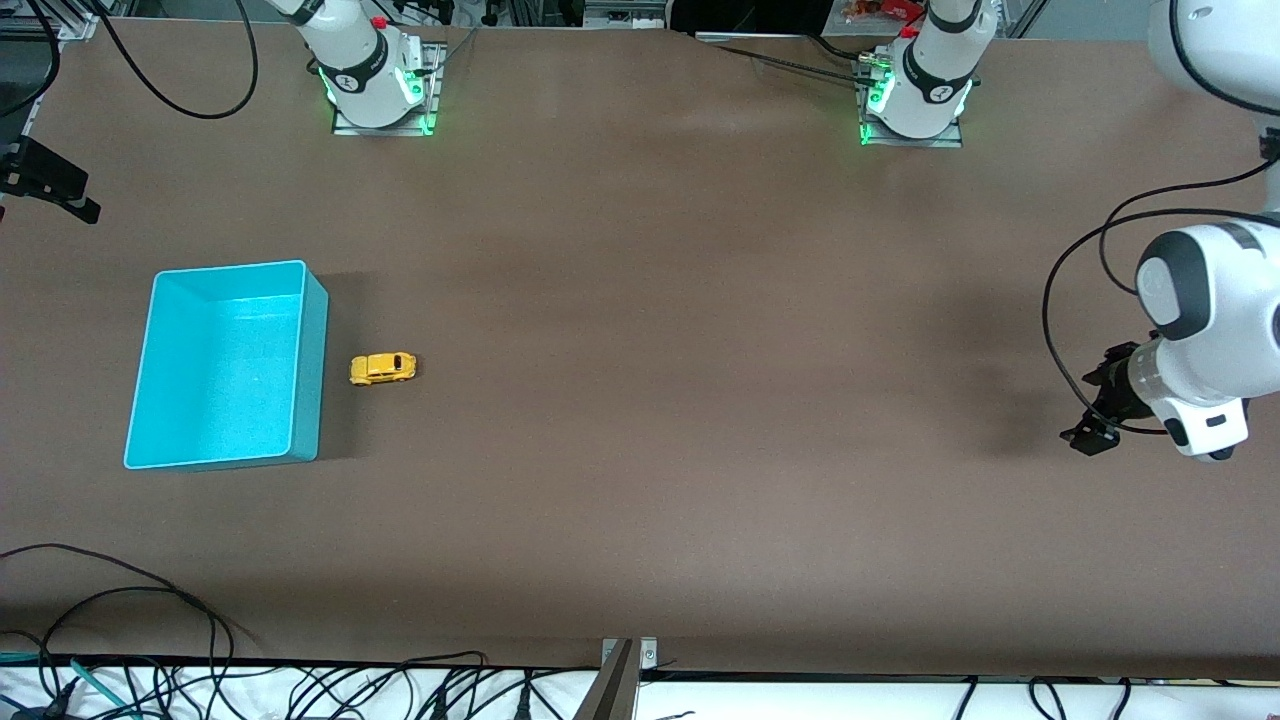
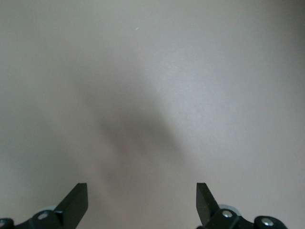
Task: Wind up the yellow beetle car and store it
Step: 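Retract the left gripper while the right gripper moves toward the bin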
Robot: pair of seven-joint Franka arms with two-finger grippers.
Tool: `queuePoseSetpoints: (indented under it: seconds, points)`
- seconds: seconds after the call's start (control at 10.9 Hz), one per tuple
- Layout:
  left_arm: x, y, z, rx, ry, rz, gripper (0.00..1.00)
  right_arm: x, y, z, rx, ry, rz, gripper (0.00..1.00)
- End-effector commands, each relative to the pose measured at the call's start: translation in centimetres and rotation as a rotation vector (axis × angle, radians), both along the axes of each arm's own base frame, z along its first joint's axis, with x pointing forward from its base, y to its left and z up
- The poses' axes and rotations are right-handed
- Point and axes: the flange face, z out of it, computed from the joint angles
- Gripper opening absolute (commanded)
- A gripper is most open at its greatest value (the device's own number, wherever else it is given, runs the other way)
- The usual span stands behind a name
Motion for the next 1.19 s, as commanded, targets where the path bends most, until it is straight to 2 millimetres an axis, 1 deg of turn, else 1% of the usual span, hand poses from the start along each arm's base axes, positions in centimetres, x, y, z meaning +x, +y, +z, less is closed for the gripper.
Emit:
queuePoseSetpoints:
  seconds: [0.0, 0.09, 0.18, 0.27, 0.37, 0.46, 0.55, 0.64, 0.73, 0.82, 0.92, 1.01, 1.1]
  points:
    - [-0.8, -0.8, 6.4, -0.063, -0.013, -0.236, 1.0, 0.0, 0.1, 0.6, 0.0, 0.004, -0.005, 1.0]
    - [-1.5, -1.4, 8.4, -0.081, -0.005, -0.324, 1.0, 0.0, 0.1, 0.6, -0.002, 0.004, -0.005, 1.0]
    - [-1.8, -2.5, 9.7, -0.1, 0.005, -0.437, 1.0, 0.0, 0.1, 0.6, -0.002, 0.004, -0.004, 1.0]
    - [-1.9, -3.9, 11.6, -0.122, 0.015, -0.565, 0.99, 0.0, -0.1, 0.6, 0.0, 0.004, -0.008, 1.0]
    - [-1.8, -5.1, 12.8, -0.129, 0.029, -0.685, 1.0, 0.0, 0.0, 0.6, 0.0, 0.005, -0.007, 1.0]
    - [-2.0, -5.5, 13.7, -0.141, 0.036, -0.763, 1.0, 0.1, 0.3, 0.5, 0.0, 0.01, -0.002, 1.0]
    - [-2.5, -6.2, 15.0, -0.156, 0.038, -0.801, 1.0, 0.1, 0.4, 0.1, 0.002, 0.019, 0.001, 1.0]
    - [-2.6, -7.8, 15.6, -0.17, 0.026, -0.831, 1.0, 0.7, 1.0, -1.0, 0.001, 0.04, 0.011, 1.0]
    - [-2.7, -8.3, 15.9, -0.179, 0.017, -0.84, 1.0, 1.6, 3.4, -2.2, -0.004, 0.062, 0.051, 1.0]
    - [-3.0, -8.9, 16.9, -0.178, 0.001, -0.845, 1.0, 2.2, 5.1, -3.9, -0.005, 0.1, 0.088, 1.0]
    - [-3.2, -9.3, 17.6, -0.175, -0.011, -0.85, 1.0, 2.3, 5.4, -5.2, -0.003, 0.15, 0.095, 1.0]
    - [-3.4, -9.3, 18.3, -0.171, -0.018, -0.853, 1.0, 2.9, 7.3, -6.2, -0.007, 0.16, 0.129, 1.0]
    - [-4.2, -8.9, 19.6, -0.166, -0.023, -0.871, 1.0, 3.8, 9.3, -8.0, -0.012, 0.188, 0.164, 1.0]
